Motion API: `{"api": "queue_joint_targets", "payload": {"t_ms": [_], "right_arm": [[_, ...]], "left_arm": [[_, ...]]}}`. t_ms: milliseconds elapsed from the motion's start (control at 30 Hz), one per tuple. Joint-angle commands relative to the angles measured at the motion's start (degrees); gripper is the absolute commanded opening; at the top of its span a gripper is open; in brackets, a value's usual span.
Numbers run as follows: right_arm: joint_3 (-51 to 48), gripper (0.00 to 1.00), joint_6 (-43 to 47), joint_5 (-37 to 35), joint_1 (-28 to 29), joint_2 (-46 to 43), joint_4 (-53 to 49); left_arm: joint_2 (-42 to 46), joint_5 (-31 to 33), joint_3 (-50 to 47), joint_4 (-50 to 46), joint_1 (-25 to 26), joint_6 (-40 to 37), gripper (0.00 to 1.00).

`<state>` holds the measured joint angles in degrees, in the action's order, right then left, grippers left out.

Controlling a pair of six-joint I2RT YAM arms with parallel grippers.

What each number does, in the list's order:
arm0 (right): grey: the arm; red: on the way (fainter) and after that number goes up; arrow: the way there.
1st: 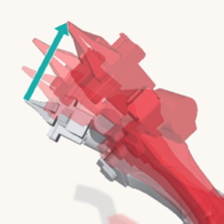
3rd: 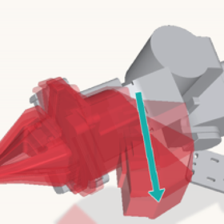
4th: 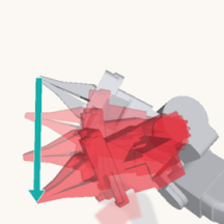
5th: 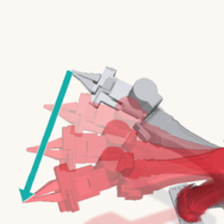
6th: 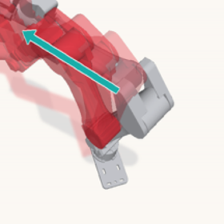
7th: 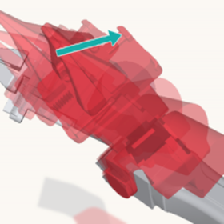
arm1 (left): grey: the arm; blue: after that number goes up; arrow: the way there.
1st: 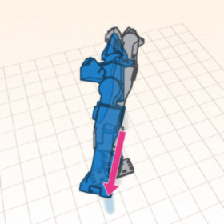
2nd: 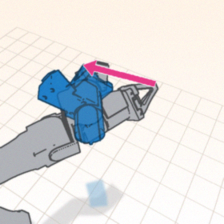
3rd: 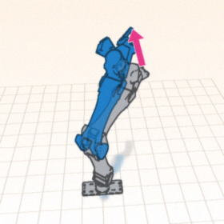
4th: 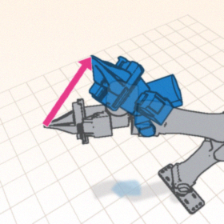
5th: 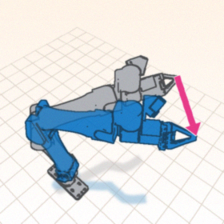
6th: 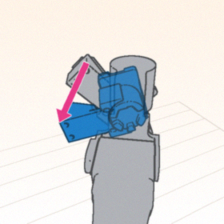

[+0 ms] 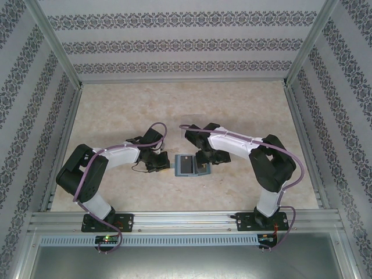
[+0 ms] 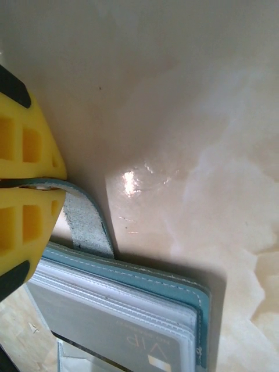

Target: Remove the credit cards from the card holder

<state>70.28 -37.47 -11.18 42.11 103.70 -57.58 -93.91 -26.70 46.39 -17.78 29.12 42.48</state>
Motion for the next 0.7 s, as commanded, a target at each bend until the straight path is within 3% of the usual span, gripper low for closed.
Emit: {"api": "queue_joint_targets", "payload": {"t_ms": [0,267,500,667], "right_arm": [[-0.9,0.88,0.4,-1.0,-0.4,0.5,0.5],[-7.5,0.82,-1.1,13.3,-3.3,-6.9,12.8],[-11.5,0.75,-2.5,21.9,-5.2,-11.7,20.0],[-14.4,0.62,-3.9,26.6,-6.7,-13.9,24.5]], "left_arm": [[0.2,2.2,1.5,-3.6,-0.2,-0.1,0.11],[3.9,4.6,6.0,-9.9,0.1,-1.4,0.24],[4.1,4.5,11.1,-12.5,3.0,-1.4,0.25],[0.7,2.7,13.3,-10.2,5.8,0.1,0.19]]}}
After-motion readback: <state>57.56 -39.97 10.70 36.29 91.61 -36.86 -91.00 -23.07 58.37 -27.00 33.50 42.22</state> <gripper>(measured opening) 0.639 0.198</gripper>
